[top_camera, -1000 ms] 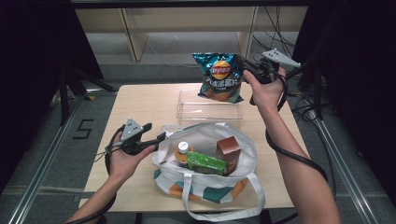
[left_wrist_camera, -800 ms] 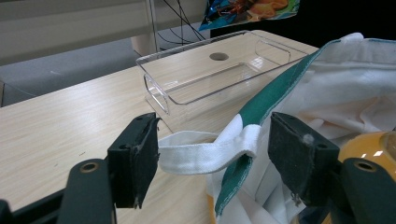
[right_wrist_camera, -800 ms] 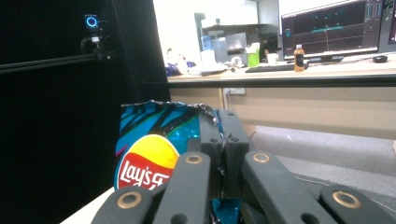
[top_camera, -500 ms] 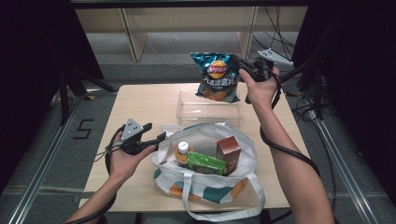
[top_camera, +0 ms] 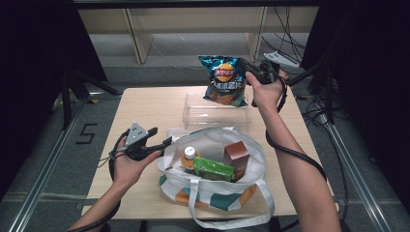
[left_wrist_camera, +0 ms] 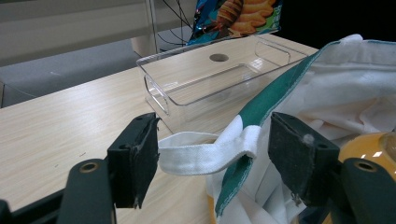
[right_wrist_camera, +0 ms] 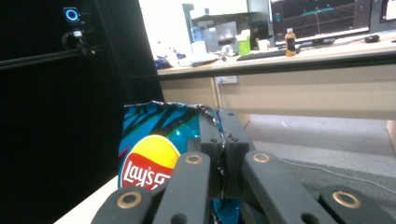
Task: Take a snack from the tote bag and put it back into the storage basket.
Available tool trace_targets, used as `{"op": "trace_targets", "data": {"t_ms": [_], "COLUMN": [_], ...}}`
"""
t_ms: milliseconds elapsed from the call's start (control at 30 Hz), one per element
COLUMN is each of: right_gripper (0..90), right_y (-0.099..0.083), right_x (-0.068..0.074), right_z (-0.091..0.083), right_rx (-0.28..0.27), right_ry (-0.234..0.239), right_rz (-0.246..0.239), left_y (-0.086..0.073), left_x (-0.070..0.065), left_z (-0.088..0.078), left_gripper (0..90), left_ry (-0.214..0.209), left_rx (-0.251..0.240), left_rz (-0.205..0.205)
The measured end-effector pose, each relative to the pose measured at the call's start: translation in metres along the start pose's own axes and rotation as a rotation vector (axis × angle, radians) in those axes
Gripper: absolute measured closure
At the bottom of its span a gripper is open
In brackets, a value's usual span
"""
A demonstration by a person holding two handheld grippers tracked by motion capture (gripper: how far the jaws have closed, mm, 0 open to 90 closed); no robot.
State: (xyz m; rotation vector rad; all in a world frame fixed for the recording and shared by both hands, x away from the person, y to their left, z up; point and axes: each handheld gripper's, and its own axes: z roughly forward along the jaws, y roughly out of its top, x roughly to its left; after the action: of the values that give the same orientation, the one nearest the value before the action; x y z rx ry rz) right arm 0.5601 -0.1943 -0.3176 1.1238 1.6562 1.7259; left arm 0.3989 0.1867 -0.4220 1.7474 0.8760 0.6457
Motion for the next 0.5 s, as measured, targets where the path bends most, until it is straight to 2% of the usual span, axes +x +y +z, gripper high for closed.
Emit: {"op": "trace_targets", "data": {"t_ms": [133,233,267,367,433,500], "right_gripper": [90.0,90.0,90.0,90.0,90.0,90.0], "right_y": [-0.005,-0.007,-0.008,-0.01,-0.011,-0.012], "right_x": [-0.006,-0.006,-0.007,-0.008,-0.01,-0.011], "right_z": [0.004,0.005,0.007,0.009,0.01,0.011], "right_rx": [-0.005,0.015,0.012,0.019,0.019,0.02], "right_ry": [-0.009,-0.015,-0.012,-0.019,-0.018,-0.027], "right_rz": [-0.015,0.019,0.008,0.024,0.007,0.014], "left_y": [0.0,0.0,0.0,0.001,0.0,0.0], "left_x": [0.0,0.001,0.001,0.001,0.001,0.001], "left_z": [0.0,0.0,0.0,0.0,0.0,0.0], "left_gripper": [33.0,33.0,33.0,33.1,33.0,33.0], "left_ry": [0.001,-0.009,-0.009,-0.009,-0.009,-0.009], "left_rx": [0.0,-0.003,-0.003,-0.003,-0.003,-0.003], "left_rz": [-0.002,0.013,0.02,0.022,0.024,0.022]}}
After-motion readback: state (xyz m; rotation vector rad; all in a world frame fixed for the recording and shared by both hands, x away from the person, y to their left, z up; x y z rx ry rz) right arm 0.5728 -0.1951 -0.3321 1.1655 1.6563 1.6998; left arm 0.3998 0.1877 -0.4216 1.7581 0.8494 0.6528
